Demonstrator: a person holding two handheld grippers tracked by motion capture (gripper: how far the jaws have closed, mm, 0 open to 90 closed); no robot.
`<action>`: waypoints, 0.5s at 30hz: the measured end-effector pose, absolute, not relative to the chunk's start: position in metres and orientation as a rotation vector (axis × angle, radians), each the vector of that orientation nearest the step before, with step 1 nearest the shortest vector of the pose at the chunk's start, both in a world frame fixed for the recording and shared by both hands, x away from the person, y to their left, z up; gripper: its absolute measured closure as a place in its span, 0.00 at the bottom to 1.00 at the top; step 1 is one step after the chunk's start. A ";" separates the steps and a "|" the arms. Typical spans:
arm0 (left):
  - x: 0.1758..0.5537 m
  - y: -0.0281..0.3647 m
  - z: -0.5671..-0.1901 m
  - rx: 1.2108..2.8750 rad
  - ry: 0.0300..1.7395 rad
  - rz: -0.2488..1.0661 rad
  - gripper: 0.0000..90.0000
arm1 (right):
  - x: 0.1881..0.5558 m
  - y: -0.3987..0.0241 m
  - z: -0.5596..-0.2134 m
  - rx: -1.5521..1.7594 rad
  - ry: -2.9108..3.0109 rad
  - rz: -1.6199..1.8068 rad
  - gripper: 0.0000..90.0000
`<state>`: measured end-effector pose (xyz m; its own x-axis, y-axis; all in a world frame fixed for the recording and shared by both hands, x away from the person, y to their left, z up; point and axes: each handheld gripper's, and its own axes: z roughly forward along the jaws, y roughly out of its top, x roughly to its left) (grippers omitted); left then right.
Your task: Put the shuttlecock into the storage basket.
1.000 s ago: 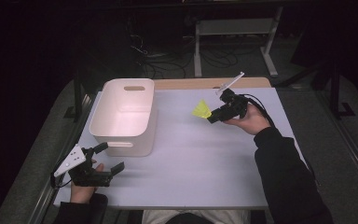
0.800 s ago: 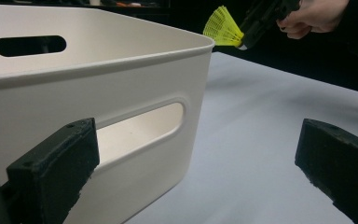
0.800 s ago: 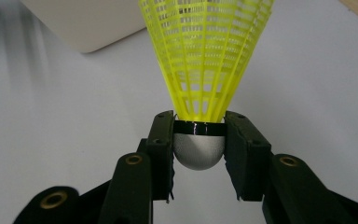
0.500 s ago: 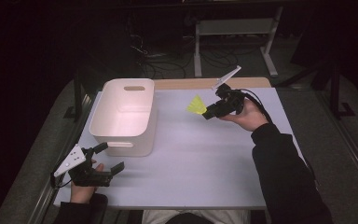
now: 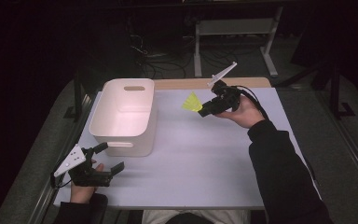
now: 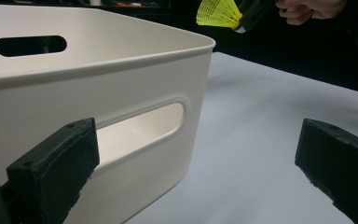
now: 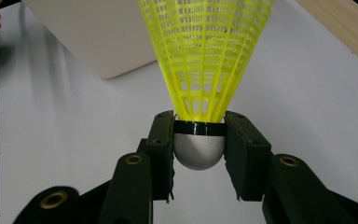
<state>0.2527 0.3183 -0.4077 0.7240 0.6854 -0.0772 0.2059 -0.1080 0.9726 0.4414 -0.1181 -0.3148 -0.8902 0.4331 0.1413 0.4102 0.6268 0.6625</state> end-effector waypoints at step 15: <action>0.253 0.318 -0.408 1.667 0.724 0.473 0.00 | 0.441 -0.101 -0.307 0.687 2.816 1.126 0.70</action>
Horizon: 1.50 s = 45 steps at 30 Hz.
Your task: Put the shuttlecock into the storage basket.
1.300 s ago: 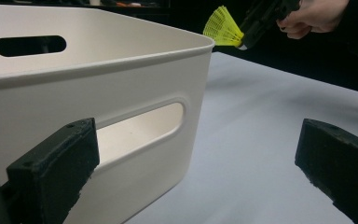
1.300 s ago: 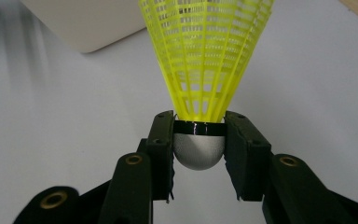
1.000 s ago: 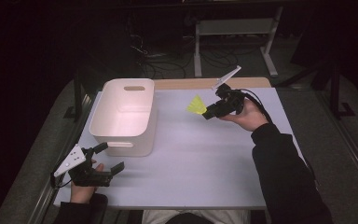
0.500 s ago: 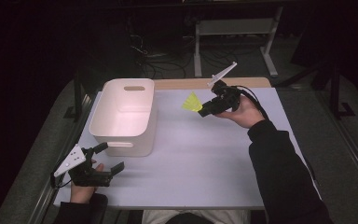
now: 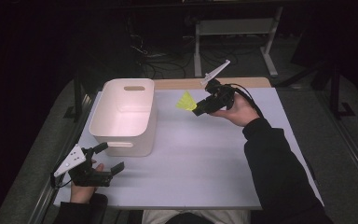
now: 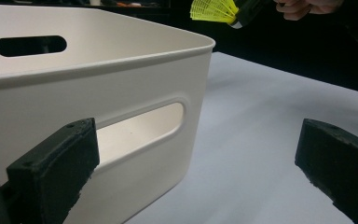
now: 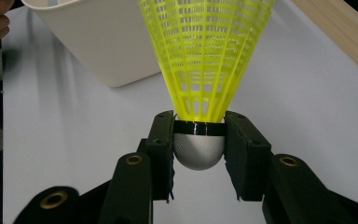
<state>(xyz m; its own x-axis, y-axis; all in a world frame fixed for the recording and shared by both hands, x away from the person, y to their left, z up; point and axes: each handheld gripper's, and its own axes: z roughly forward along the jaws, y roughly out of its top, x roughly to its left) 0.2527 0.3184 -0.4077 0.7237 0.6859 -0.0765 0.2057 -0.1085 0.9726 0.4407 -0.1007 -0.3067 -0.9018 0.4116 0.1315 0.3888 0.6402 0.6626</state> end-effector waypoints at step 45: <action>0.252 0.318 -0.408 1.664 0.722 0.476 0.00 | 0.429 -0.047 -0.268 0.472 2.831 1.165 0.70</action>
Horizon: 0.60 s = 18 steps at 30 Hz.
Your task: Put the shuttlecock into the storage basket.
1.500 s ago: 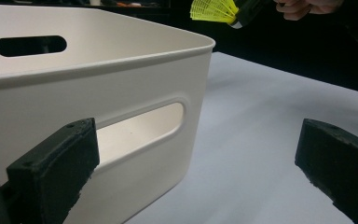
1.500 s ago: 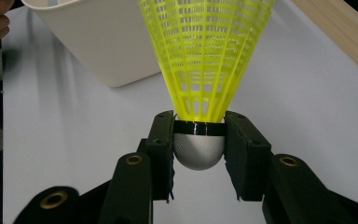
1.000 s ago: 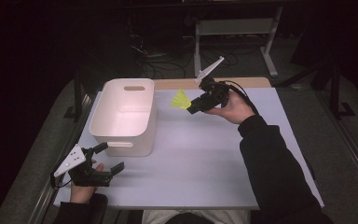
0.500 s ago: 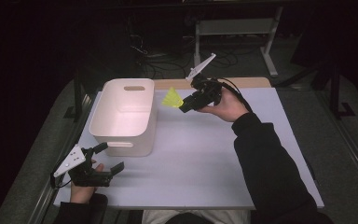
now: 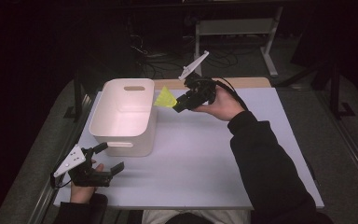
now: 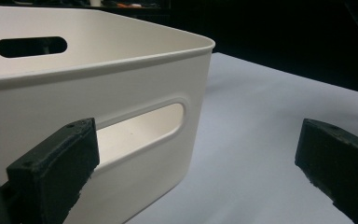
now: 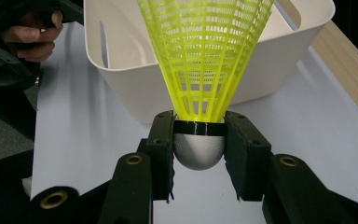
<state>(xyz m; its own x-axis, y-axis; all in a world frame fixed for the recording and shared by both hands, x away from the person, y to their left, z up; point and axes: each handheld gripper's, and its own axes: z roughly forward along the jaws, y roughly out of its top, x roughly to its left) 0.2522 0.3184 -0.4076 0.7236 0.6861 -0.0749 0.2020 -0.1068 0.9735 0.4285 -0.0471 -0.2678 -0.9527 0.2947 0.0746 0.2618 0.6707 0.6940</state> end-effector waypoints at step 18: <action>0.252 0.319 -0.408 1.665 0.722 0.474 0.00 | 0.429 -0.025 -0.255 0.403 2.831 1.197 0.70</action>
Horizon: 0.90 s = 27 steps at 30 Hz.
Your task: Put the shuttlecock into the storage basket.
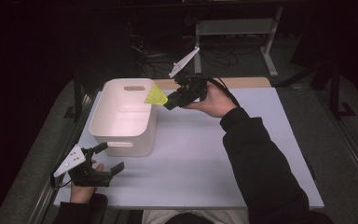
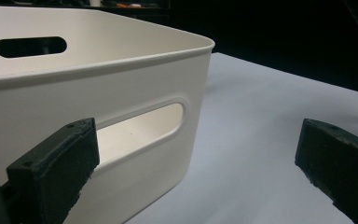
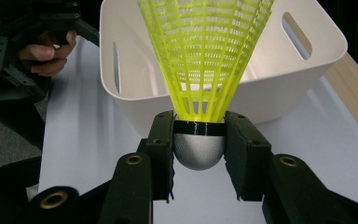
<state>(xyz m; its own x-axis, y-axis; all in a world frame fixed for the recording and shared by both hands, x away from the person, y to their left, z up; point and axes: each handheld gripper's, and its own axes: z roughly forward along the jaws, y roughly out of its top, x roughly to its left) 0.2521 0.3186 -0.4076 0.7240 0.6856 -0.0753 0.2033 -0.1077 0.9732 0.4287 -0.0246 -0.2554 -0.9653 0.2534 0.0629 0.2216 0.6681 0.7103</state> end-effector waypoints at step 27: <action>0.252 0.319 -0.408 1.667 0.721 0.474 0.00 | 0.427 0.018 -0.258 0.301 2.881 1.195 0.70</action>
<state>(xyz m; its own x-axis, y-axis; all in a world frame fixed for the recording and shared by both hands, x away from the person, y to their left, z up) 0.2518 0.3188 -0.4076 0.7251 0.6846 -0.0746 0.2032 -0.1091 0.9730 0.4270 0.0180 -0.2577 -0.9816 0.1796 0.0656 0.1733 0.6906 0.7022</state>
